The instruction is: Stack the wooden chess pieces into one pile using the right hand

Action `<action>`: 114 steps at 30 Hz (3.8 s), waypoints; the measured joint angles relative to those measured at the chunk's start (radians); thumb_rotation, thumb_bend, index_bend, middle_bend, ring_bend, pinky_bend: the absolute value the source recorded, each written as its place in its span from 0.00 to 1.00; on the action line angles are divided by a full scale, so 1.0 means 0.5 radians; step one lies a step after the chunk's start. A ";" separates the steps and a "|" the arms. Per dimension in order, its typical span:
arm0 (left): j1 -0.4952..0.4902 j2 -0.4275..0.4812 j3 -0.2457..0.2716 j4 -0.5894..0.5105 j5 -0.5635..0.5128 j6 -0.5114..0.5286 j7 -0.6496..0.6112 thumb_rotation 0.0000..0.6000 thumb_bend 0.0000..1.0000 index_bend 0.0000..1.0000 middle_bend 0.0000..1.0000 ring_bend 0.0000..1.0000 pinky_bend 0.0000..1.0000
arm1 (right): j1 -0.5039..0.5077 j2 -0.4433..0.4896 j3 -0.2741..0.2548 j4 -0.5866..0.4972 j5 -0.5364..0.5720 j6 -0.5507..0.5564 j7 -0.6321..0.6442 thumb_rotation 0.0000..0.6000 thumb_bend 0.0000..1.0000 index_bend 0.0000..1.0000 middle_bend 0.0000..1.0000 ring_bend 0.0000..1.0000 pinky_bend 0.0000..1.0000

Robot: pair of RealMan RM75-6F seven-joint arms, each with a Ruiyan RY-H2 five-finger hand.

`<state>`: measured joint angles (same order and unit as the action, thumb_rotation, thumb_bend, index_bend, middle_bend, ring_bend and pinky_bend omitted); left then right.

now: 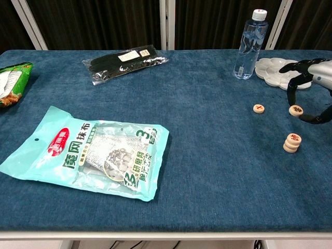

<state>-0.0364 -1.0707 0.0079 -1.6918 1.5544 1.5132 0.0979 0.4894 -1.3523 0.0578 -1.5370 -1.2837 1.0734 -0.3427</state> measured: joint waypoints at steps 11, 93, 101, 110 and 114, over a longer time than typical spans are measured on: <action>0.004 0.001 0.003 -0.014 0.010 0.011 0.019 1.00 0.19 0.04 0.00 0.00 0.00 | -0.022 0.097 -0.098 -0.183 0.035 -0.080 -0.163 1.00 0.27 0.54 0.08 0.00 0.00; 0.004 0.007 0.003 -0.010 0.012 0.011 -0.006 1.00 0.19 0.04 0.00 0.00 0.00 | 0.024 0.191 -0.169 -0.216 0.071 -0.301 0.011 0.83 0.76 0.29 0.00 0.00 0.00; 0.003 0.007 0.003 -0.008 0.013 0.011 -0.011 1.00 0.19 0.04 0.00 0.00 0.00 | 0.016 0.185 -0.172 -0.218 0.075 -0.285 -0.003 0.83 0.83 0.32 0.00 0.00 0.00; 0.000 0.005 0.005 -0.007 0.013 0.003 -0.007 1.00 0.19 0.04 0.00 0.00 0.00 | -0.001 0.194 -0.176 -0.247 0.111 -0.257 -0.054 0.82 0.85 0.34 0.01 0.00 0.00; 0.001 0.005 0.005 -0.008 0.013 0.005 -0.007 1.00 0.19 0.04 0.00 0.00 0.00 | -0.002 0.190 -0.177 -0.247 0.112 -0.255 -0.060 0.82 0.86 0.35 0.01 0.00 0.00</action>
<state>-0.0361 -1.0681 0.0102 -1.6959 1.5610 1.5155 0.0945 0.4883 -1.2571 -0.0307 -1.6603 -1.2275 0.9460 -0.3726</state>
